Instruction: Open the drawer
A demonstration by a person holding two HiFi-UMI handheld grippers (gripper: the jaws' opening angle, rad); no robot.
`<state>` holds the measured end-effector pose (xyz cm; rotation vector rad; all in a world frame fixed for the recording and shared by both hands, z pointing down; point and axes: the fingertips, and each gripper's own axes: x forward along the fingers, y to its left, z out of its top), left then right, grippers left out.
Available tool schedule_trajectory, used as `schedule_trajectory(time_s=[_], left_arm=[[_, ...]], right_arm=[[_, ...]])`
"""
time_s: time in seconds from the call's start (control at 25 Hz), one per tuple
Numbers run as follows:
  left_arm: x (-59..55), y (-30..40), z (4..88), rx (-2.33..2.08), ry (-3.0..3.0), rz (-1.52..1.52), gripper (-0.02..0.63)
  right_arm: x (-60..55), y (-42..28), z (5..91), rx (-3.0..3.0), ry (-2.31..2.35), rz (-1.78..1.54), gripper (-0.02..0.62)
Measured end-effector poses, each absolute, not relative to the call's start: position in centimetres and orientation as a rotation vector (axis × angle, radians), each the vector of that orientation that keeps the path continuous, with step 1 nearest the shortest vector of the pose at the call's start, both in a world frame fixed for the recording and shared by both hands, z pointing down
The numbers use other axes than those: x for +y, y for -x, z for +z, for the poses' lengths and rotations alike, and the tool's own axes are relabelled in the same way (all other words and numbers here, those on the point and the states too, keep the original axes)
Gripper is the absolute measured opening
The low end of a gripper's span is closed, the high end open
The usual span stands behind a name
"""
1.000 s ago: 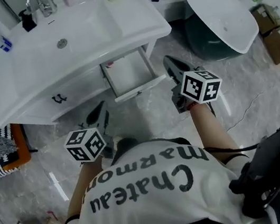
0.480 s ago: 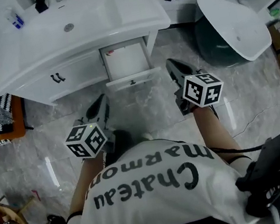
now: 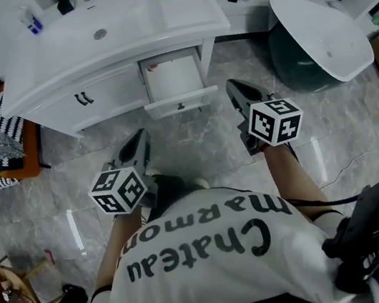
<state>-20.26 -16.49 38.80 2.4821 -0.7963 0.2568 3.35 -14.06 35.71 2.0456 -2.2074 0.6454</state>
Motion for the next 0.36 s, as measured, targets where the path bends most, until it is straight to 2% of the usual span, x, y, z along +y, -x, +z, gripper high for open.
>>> schedule_trajectory(time_s=[0.36], left_arm=[[-15.3, 20.2, 38.7, -0.799, -2.491, 0.267, 0.008]], right_arm=[[-12.8, -3.2, 35.7, -2.215, -2.027, 0.608, 0.011]])
